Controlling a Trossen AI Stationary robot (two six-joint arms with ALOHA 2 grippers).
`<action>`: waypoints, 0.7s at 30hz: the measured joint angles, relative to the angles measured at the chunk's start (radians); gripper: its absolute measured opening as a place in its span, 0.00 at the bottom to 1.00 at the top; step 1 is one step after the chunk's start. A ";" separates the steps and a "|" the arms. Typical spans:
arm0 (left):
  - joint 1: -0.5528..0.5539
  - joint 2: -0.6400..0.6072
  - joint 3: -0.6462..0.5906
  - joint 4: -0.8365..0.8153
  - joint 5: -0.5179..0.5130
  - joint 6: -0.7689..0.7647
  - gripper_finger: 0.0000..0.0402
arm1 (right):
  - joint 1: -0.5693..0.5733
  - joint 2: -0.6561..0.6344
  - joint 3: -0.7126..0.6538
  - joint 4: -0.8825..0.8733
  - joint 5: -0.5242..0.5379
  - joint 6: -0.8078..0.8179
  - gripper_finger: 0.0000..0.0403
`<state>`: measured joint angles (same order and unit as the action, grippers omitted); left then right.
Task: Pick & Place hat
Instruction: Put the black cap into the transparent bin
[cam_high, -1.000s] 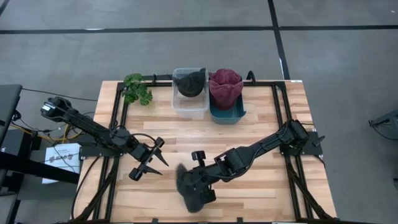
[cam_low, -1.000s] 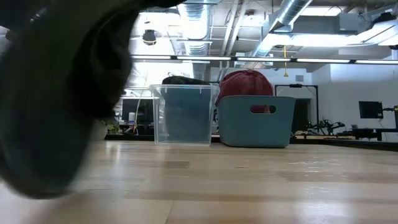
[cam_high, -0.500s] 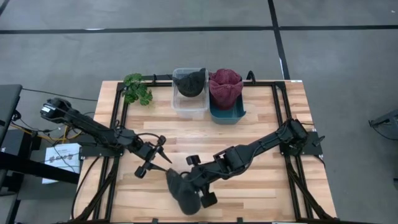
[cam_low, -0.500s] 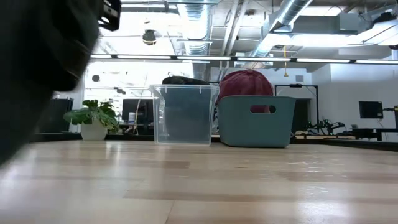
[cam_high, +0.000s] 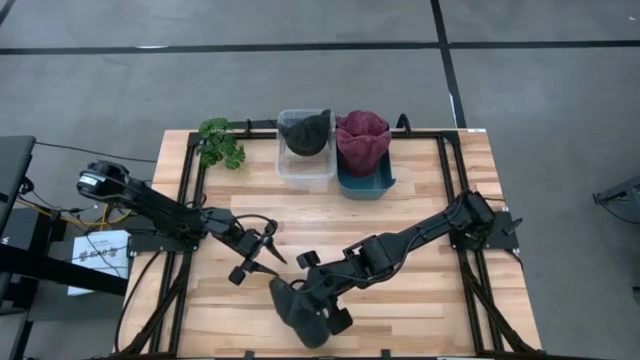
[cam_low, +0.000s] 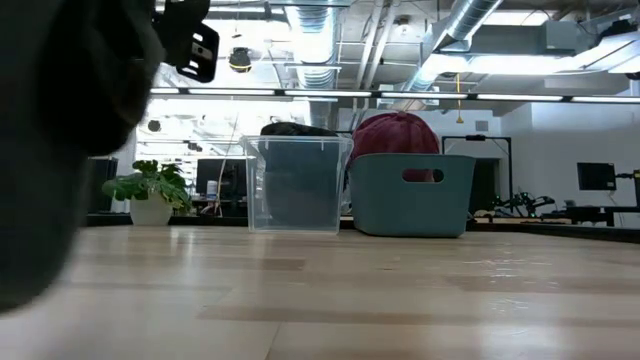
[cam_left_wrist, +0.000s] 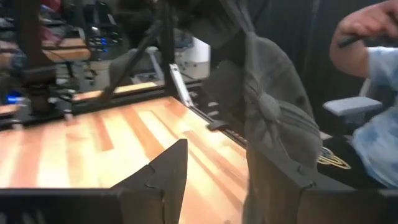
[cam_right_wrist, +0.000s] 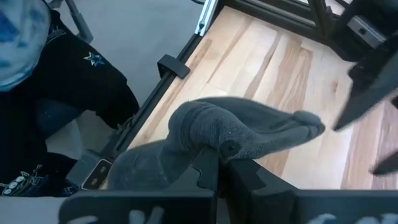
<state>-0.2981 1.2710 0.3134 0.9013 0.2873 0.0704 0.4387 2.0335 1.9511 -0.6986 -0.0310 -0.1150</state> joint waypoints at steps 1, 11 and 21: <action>0.000 0.008 0.002 0.001 0.016 -0.002 0.41 | -0.003 0.000 0.000 -0.001 0.000 0.000 0.00; -0.017 0.097 0.051 0.008 0.174 -0.057 0.41 | -0.029 0.000 0.000 -0.007 0.000 -0.001 0.00; -0.050 0.104 0.052 0.019 0.319 -0.057 0.41 | -0.022 0.000 0.000 -0.045 0.004 0.018 0.00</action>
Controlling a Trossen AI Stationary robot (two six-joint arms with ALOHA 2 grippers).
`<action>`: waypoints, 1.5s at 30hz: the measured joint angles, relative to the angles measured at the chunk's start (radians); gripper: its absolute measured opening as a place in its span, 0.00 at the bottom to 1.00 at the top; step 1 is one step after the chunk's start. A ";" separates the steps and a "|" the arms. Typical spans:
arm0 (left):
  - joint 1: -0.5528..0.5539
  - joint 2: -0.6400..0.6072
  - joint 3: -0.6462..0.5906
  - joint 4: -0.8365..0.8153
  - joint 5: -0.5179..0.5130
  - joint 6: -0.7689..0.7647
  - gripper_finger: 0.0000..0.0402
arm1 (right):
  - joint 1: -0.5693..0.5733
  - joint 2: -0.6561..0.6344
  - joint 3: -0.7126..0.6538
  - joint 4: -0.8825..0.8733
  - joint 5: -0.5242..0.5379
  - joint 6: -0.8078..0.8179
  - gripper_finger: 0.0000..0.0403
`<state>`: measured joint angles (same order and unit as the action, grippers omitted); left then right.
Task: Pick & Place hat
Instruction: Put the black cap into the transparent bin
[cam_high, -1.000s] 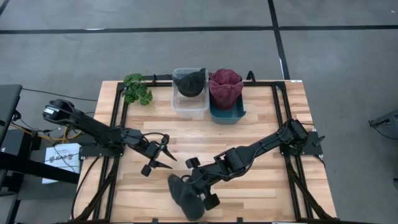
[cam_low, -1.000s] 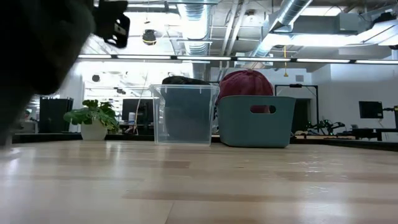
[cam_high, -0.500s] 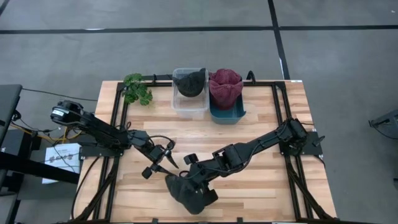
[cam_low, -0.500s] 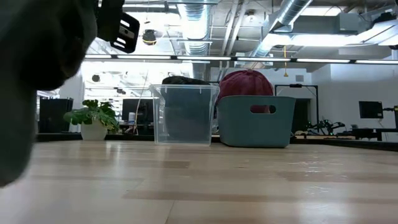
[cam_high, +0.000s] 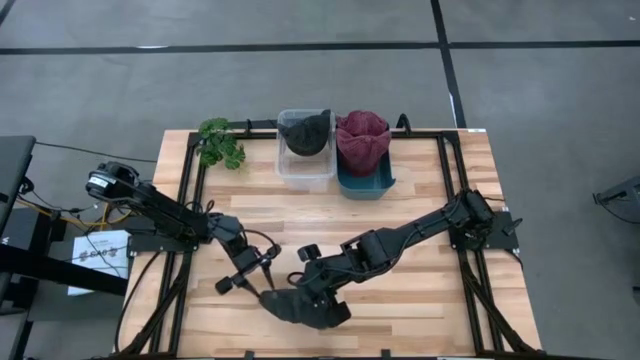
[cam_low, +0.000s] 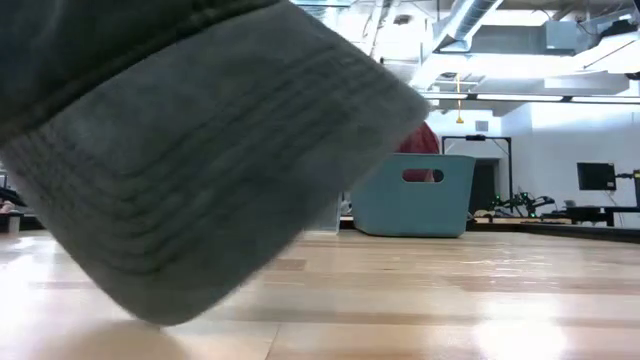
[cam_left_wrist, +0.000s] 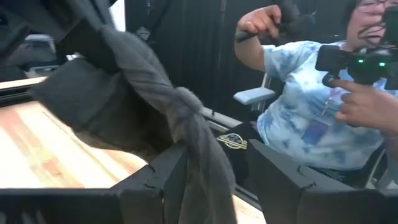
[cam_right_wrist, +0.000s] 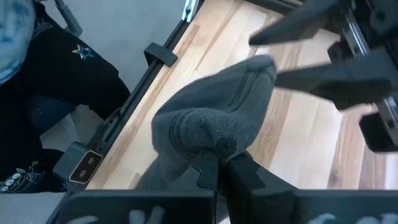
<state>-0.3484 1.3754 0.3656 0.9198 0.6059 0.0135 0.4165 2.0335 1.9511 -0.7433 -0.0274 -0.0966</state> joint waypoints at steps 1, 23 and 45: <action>-0.005 0.000 0.000 0.001 0.004 0.000 0.41 | 0.002 0.000 0.000 -0.007 0.003 0.003 0.00; -0.039 0.000 0.000 0.025 -0.137 0.003 0.37 | 0.008 0.000 0.000 -0.003 0.033 0.027 0.00; -0.038 0.000 0.000 0.024 -0.136 0.008 0.02 | 0.008 0.000 0.000 0.040 0.026 0.135 0.06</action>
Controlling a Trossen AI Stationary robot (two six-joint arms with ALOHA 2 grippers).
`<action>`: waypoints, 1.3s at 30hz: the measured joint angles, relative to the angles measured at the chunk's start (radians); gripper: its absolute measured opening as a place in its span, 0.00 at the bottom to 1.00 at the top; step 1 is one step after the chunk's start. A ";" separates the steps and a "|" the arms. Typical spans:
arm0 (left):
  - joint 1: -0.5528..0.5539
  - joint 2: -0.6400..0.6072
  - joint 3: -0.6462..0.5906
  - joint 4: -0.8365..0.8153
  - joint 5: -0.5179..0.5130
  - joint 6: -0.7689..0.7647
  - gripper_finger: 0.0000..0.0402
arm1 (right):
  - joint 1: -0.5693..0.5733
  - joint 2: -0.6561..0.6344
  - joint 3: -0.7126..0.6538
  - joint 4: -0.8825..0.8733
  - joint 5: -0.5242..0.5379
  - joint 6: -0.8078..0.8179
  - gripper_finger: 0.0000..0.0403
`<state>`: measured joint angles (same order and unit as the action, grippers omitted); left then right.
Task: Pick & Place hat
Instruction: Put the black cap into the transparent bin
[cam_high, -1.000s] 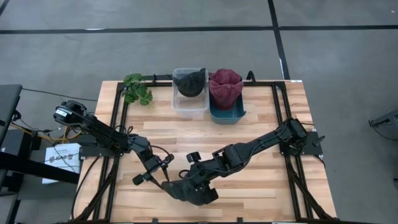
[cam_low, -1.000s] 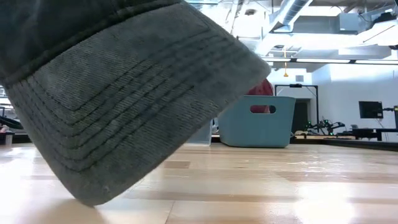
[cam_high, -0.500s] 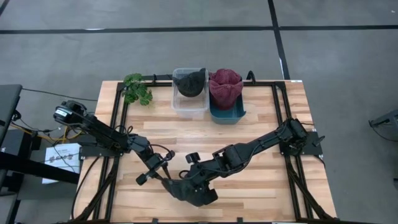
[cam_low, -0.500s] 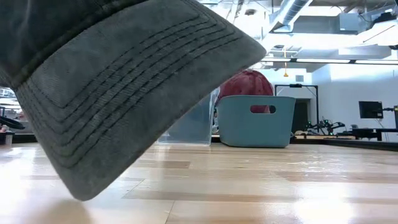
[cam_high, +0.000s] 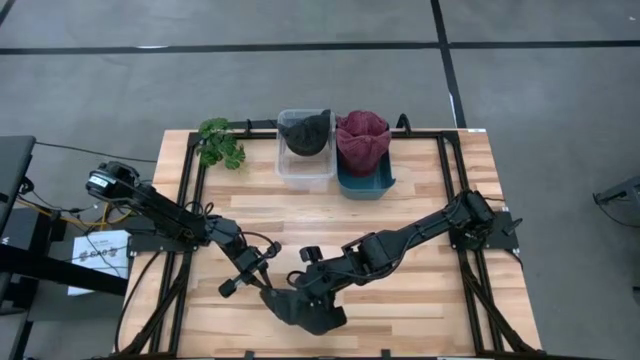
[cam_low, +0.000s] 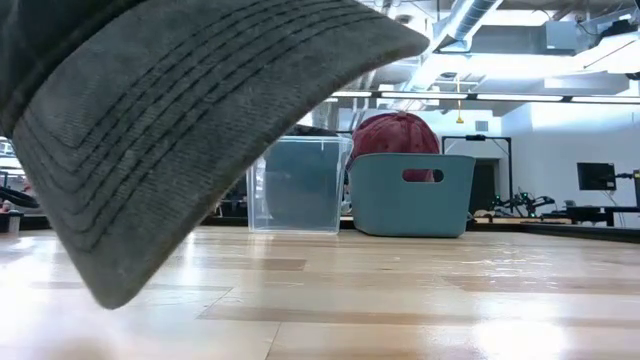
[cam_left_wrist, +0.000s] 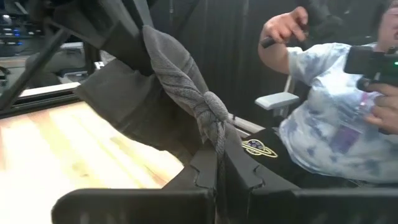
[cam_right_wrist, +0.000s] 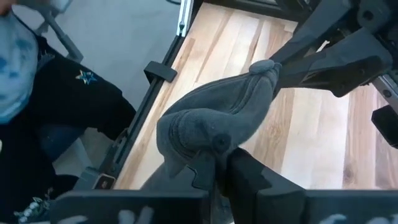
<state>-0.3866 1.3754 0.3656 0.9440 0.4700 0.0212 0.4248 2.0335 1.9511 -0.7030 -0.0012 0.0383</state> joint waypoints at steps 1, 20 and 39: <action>0.000 0.000 0.000 0.000 0.013 0.000 0.02 | 0.000 0.000 0.000 0.004 0.000 0.014 0.07; 0.000 0.000 0.000 -0.008 0.088 -0.023 0.02 | 0.034 0.000 0.000 -0.087 0.001 0.180 0.44; 0.000 0.000 0.000 -0.008 0.056 -0.052 0.02 | -0.033 -0.008 0.000 -0.455 0.215 0.192 0.39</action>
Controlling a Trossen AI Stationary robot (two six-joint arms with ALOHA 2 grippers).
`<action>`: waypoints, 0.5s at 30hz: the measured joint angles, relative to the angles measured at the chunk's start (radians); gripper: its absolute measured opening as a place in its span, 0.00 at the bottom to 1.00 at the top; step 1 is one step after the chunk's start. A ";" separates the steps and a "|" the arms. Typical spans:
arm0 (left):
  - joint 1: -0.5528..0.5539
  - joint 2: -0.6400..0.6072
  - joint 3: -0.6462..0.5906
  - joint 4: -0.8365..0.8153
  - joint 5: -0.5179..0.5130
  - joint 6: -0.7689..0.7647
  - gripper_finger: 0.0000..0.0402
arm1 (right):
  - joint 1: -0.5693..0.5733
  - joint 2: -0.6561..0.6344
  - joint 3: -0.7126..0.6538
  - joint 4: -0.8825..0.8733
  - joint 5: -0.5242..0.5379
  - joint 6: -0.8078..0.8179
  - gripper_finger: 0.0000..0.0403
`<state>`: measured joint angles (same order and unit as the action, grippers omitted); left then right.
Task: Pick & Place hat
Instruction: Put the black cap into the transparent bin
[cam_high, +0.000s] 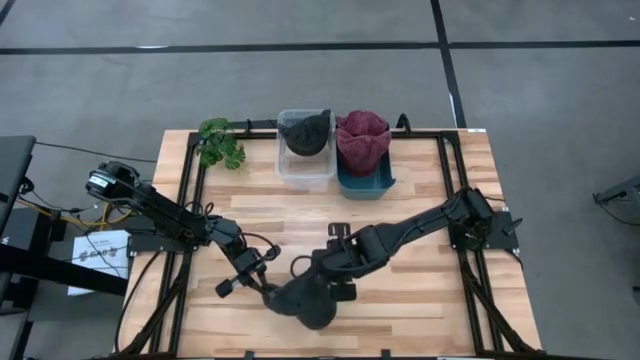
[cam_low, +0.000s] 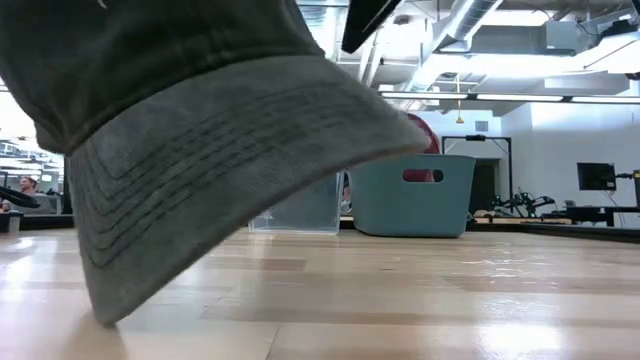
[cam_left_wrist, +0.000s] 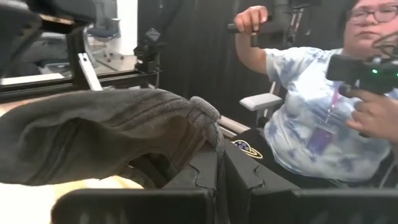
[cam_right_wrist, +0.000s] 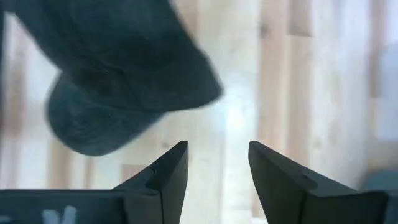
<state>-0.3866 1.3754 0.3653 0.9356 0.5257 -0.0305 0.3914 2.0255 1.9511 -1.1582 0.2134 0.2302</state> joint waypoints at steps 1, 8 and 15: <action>0.000 0.000 0.000 0.000 -0.006 -0.006 0.03 | -0.002 -0.004 0.000 -0.011 0.019 -0.001 0.39; -0.012 0.000 0.000 -0.003 -0.082 -0.036 0.02 | 0.034 -0.091 -0.088 -0.117 0.289 0.074 0.37; 0.026 0.000 0.016 -0.017 -0.125 -0.162 0.02 | 0.110 -0.370 -0.493 0.116 0.467 0.228 0.38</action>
<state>-0.3603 1.3754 0.3809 0.9182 0.4003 -0.1921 0.5010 1.6554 1.4585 -1.0424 0.6801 0.4585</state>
